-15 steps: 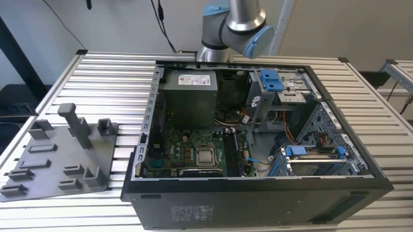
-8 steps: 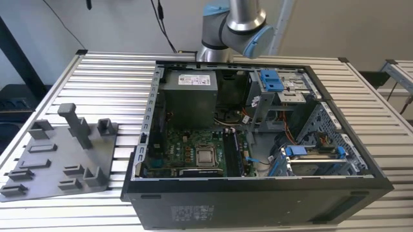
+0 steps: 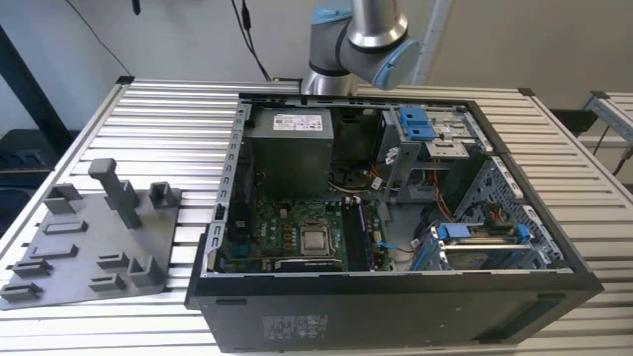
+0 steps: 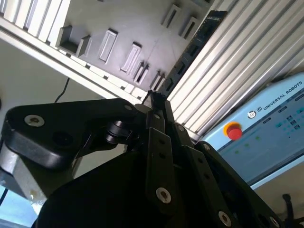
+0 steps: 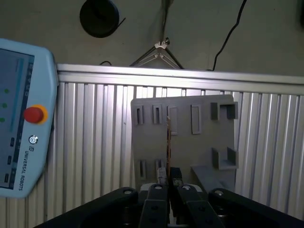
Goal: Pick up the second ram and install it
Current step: 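Pick up the second ram and move it above second insertion slot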
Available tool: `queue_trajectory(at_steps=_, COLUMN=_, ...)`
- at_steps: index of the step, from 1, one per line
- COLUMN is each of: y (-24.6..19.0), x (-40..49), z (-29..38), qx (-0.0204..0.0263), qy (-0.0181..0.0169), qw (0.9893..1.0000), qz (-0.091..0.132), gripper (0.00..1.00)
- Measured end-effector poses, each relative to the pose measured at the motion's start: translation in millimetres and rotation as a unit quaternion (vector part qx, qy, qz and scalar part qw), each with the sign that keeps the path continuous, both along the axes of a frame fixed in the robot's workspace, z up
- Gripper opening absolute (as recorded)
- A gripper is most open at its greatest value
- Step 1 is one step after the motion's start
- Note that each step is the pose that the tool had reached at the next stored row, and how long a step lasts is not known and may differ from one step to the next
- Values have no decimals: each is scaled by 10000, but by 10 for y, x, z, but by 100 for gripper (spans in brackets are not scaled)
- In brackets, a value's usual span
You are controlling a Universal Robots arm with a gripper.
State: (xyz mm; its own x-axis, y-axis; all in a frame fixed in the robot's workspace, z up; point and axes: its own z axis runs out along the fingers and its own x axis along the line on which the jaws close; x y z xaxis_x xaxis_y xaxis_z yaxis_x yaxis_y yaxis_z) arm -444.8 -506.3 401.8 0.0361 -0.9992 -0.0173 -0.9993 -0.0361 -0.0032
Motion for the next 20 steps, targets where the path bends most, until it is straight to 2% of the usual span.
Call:
queue_trajectory(at_steps=8, y=-1, x=46, z=-1, qx=1, qy=-1, qw=10000, qz=1, gripper=14)
queue_trajectory(at_steps=20, y=-1, x=287, z=-2, qx=1, qy=-1, qw=10000, qz=1, gripper=14)
